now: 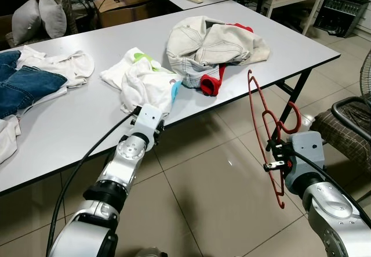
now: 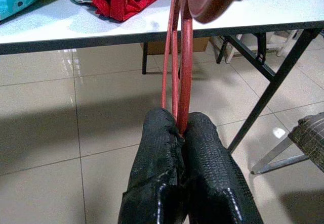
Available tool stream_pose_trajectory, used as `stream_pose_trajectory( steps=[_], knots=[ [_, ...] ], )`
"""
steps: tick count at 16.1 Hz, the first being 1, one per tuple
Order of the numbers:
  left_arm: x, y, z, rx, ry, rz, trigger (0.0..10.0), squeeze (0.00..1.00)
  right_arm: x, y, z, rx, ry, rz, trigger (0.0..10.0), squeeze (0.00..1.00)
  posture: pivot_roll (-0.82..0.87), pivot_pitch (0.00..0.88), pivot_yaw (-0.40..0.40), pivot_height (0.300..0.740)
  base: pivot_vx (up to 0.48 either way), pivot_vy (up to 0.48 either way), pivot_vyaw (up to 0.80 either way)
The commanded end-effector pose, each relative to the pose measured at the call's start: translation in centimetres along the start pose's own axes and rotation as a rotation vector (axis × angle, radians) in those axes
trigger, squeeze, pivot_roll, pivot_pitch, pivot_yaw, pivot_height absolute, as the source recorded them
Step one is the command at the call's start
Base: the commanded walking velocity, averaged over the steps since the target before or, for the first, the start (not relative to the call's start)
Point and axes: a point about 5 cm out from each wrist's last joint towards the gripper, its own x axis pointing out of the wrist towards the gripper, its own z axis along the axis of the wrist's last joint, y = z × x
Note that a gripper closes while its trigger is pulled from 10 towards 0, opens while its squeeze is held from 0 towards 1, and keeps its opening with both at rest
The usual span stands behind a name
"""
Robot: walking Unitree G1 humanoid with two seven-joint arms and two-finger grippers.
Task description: Hang hanger
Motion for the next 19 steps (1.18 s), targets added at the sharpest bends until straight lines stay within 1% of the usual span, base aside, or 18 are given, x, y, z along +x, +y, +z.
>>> stream_pose_trajectory(
  steps=[1, 10, 14, 16, 17, 18, 19],
  knots=[
    [0.1, 0.4, 0.3, -0.009, -0.011, 0.018, 0.0, 0.0, 0.0, 0.1, 0.5, -0.007, -0.022, 0.007, 10.0, 0.0, -0.06, 0.0, 0.059, 0.74, 0.0, 0.0, 0.0],
    [0.1, 0.8, -0.4, -0.016, 0.005, 0.031, 0.0, 0.0, 0.0, 0.1, 0.5, -0.008, -0.02, 0.008, 10.0, 0.0, -0.06, 0.0, 0.056, 0.74, 0.0, 0.0, 0.0],
    [0.0, 0.9, -0.2, -0.065, -0.016, 0.02, 0.0, 0.0, 0.0, 0.1, 0.5, -0.001, -0.022, 0.012, 10.0, 0.0, -0.06, 0.0, 0.056, 0.74, 0.0, 0.0, 0.0],
    [-0.2, 2.1, 0.6, -0.115, -0.067, 0.003, 0.0, 0.0, -0.1, -0.1, 0.6, 0.014, -0.029, 0.023, 10.0, 0.0, -0.06, 0.0, 0.055, 0.74, 0.0, 0.0, 0.0],
    [-0.4, 3.1, 1.6, -0.183, -0.114, -0.037, 0.0, 0.0, -0.1, -0.2, 0.7, 0.017, -0.039, 0.039, 10.0, 0.0, -0.06, 0.0, 0.055, 0.74, 0.0, 0.0, 0.0],
    [-0.6, 3.8, 2.5, -0.229, -0.154, -0.077, 0.0, 0.0, -0.1, -0.3, 0.9, 0.023, -0.05, 0.057, 10.0, 0.0, -0.05, 0.0, 0.056, 0.74, 0.0, 0.0, 0.0],
    [-1.0, 5.0, 4.5, -0.336, -0.239, -0.162, 0.0, 0.0, -0.2, -0.1, 1.3, 0.025, -0.073, 0.105, 10.0, 0.0, -0.04, 0.0, 0.055, 0.74, 0.0, 0.0, 0.0]
  ],
)
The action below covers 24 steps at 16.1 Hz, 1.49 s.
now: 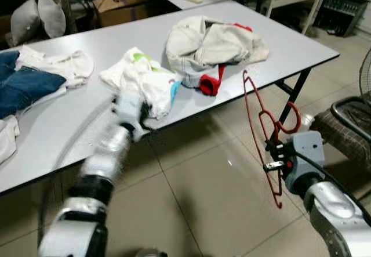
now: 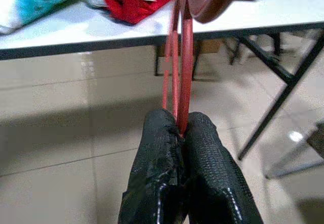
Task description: Hang hanger
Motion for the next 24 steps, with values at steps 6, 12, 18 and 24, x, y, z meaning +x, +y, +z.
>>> stream_pose_trajectory(
  steps=[6, 12, 18, 24],
  knots=[
    [-1.6, 1.6, 12.9, -0.219, -0.33, -0.381, 0.0, 0.0, -0.6, 1.9, 3.4, 0.017, -0.169, 0.326, 10.0, 0.0, -0.02, 0.0, 0.062, 0.74, 0.0, 0.0, 0.0],
    [-1.8, -0.6, 15.1, -0.153, -0.306, -0.519, 0.0, 0.0, -1.6, 3.3, 4.4, 0.049, -0.163, 0.553, 10.0, 0.0, -0.03, 0.0, 0.071, 0.74, 0.0, 0.0, 0.0],
    [-2.5, -2.4, 14.6, -0.102, -0.231, -0.662, 0.0, 0.0, -1.1, 3.6, 4.9, -0.003, -0.113, 0.639, 10.0, 0.0, -0.02, 0.0, 0.056, 0.74, 0.0, 0.0, 0.0],
    [-0.9, -0.9, 13.6, 0.032, -0.17, -0.447, 0.0, 0.0, -1.6, 3.9, 4.5, -0.043, -0.075, 0.673, 10.0, 0.0, -0.03, 0.0, 0.056, 0.74, 0.0, 0.0, 0.0]
  ],
)
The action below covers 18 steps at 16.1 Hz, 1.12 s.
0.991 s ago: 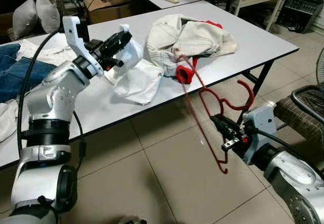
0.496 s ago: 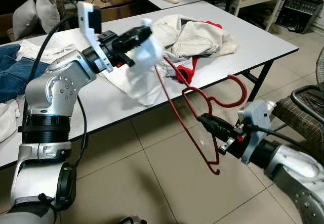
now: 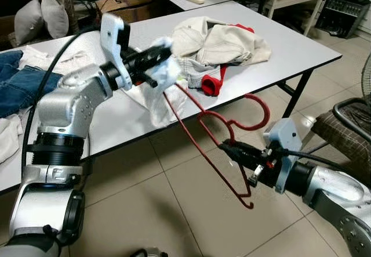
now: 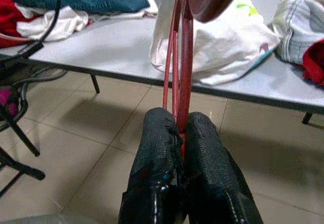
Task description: Hang hanger
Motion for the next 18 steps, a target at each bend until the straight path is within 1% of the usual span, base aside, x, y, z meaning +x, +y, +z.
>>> stream_pose_trajectory(
  steps=[1, 3, 5, 7, 9, 12, 14, 16, 17, 18],
  knots=[
    [-0.1, 0.4, 0.9, 0.044, -0.005, 0.021, 0.0, 0.0, -0.2, 0.2, 0.3, -0.024, -0.006, 0.001, 10.0, 0.0, -0.03, 0.0, 0.06, 0.74, 0.0, 0.0, 0.0],
    [-0.4, 0.9, 1.0, 0.039, -0.02, 0.041, 0.0, 0.0, -0.7, 0.0, 0.4, -0.048, -0.005, -0.023, 10.0, 0.0, -0.03, 0.0, 0.065, 0.74, 0.0, 0.0, 0.0],
    [-0.7, 2.4, 0.9, 0.024, -0.043, 0.135, 0.0, 0.0, -1.2, -0.3, 0.7, -0.062, -0.018, -0.049, 10.0, 0.0, -0.04, 0.0, 0.067, 0.74, 0.0, 0.0, 0.0],
    [-0.9, 3.2, 0.8, -0.011, -0.067, 0.199, 0.0, 0.0, -1.4, -0.5, 0.9, -0.064, -0.03, -0.059, 10.0, 0.0, -0.04, 0.0, 0.068, 0.74, 0.0, 0.0, 0.0],
    [-0.9, 3.2, 0.8, -0.029, -0.082, 0.198, 0.0, 0.0, -1.5, -0.4, 1.0, -0.065, -0.031, -0.055, 10.0, 0.0, -0.04, 0.0, 0.068, 0.74, 0.0, 0.0, 0.0],
    [-0.4, 2.0, 1.0, -0.051, -0.106, 0.089, 0.0, 0.0, -1.2, -0.2, 0.8, -0.06, -0.027, -0.027, 10.0, 0.0, -0.04, 0.0, 0.062, 0.74, 0.0, 0.0, 0.0],
    [-0.3, 1.7, 0.9, -0.052, -0.102, 0.058, 0.0, 0.0, -1.1, -0.1, 0.8, -0.056, -0.027, -0.018, 10.0, 0.0, -0.03, 0.0, 0.059, 0.74, 0.0, 0.0, 0.0],
    [0.1, 0.4, 0.6, -0.059, -0.084, -0.037, 0.0, 0.0, -0.8, 0.1, 0.7, -0.044, -0.031, 0.014, 10.0, 0.0, -0.03, 0.0, 0.06, 0.74, 0.0, 0.0, 0.0],
    [0.2, 0.0, 0.5, -0.057, -0.073, -0.067, 0.0, 0.0, -0.6, 0.2, 0.7, -0.04, -0.032, 0.026, 10.0, 0.0, -0.03, 0.0, 0.06, 0.74, 0.0, 0.0, 0.0],
    [0.6, -0.4, 0.2, -0.049, -0.058, -0.075, 0.5, 0.0, -0.4, 0.4, 0.6, -0.036, -0.033, 0.046, 10.0, 0.0, -0.03, 0.0, 0.06, 0.74, 0.0, 0.0, 0.0]
  ],
)
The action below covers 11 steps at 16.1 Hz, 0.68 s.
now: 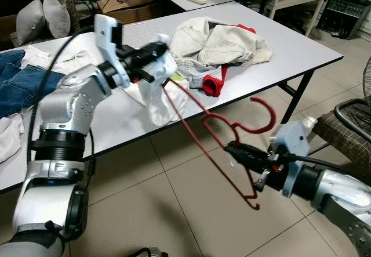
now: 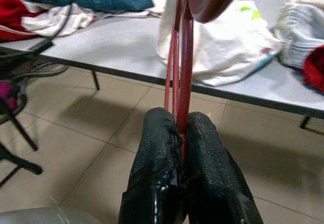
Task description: Hang hanger
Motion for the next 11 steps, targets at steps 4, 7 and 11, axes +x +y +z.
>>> stream_pose_trajectory(
  steps=[4, 7, 11],
  knots=[
    [0.7, 0.1, -1.0, 0.058, 0.065, 0.039, 4.4, 0.0, 0.7, 0.8, 0.5, -0.009, -0.028, 0.075, 10.0, 0.0, -0.03, 0.0, 0.06, 0.74, 0.0, 0.0, 0.0],
    [0.6, -0.1, -0.9, 0.063, 0.082, 0.015, 4.0, 0.0, 0.7, -0.4, 0.5, -0.011, -0.032, -0.026, 10.0, 0.0, -0.04, 0.0, 0.063, 0.74, 0.0, 0.0, 0.0],
    [0.5, 0.1, -0.6, 0.085, 0.082, 0.036, 10.0, 0.0, 0.9, -1.2, 0.4, 0.025, -0.054, -0.084, 10.0, 0.0, -0.04, 0.0, 0.058, 0.74, 0.0, 0.0, 0.0]
  ],
)
